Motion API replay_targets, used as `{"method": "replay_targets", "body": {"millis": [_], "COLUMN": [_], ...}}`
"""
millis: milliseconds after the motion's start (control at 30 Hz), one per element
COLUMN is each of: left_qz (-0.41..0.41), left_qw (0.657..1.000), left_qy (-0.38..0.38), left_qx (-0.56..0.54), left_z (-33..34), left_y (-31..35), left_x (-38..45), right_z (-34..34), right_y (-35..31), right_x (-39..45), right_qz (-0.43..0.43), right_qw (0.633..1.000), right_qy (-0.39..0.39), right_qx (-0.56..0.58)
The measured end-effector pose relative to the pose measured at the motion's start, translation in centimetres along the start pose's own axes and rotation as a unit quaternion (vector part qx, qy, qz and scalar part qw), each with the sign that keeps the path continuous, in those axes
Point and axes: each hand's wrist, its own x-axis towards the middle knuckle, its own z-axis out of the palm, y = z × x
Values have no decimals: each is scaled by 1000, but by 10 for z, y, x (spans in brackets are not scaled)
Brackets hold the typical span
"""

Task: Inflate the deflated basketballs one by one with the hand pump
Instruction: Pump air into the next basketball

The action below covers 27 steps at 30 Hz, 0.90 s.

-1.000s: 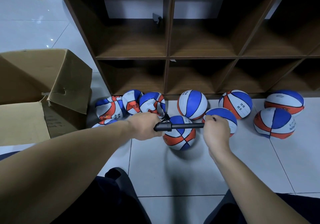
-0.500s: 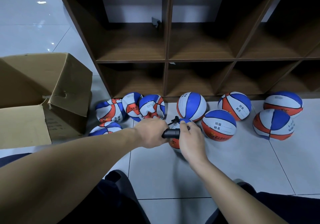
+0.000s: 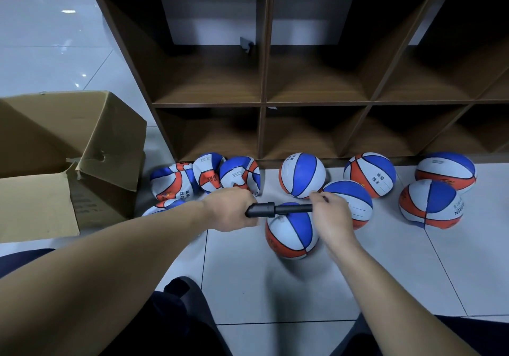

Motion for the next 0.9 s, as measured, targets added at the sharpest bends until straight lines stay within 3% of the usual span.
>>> {"method": "replay_targets", "body": {"millis": [133,367,767,900], "left_qz": [-21,-22,3,13], "left_qw": [1000,1000,999,999], "left_qy": [-12,11,14,12], "left_qx": [-3,13,46,42], "left_z": [-3,-2,3,-3], "left_y": [-14,1,25,22], "left_x": [-1,-3,1,4], "right_z": [-12,14,42,45], "right_y": [2,-5,-1,-2], "right_x": [11,-23,-41,-35], "right_qz": [46,-44,-25,-29], "right_qw": [998,995,998,999], "right_qy": [29,88,-25,-40], "right_qx": [30,10,-49,-9]}}
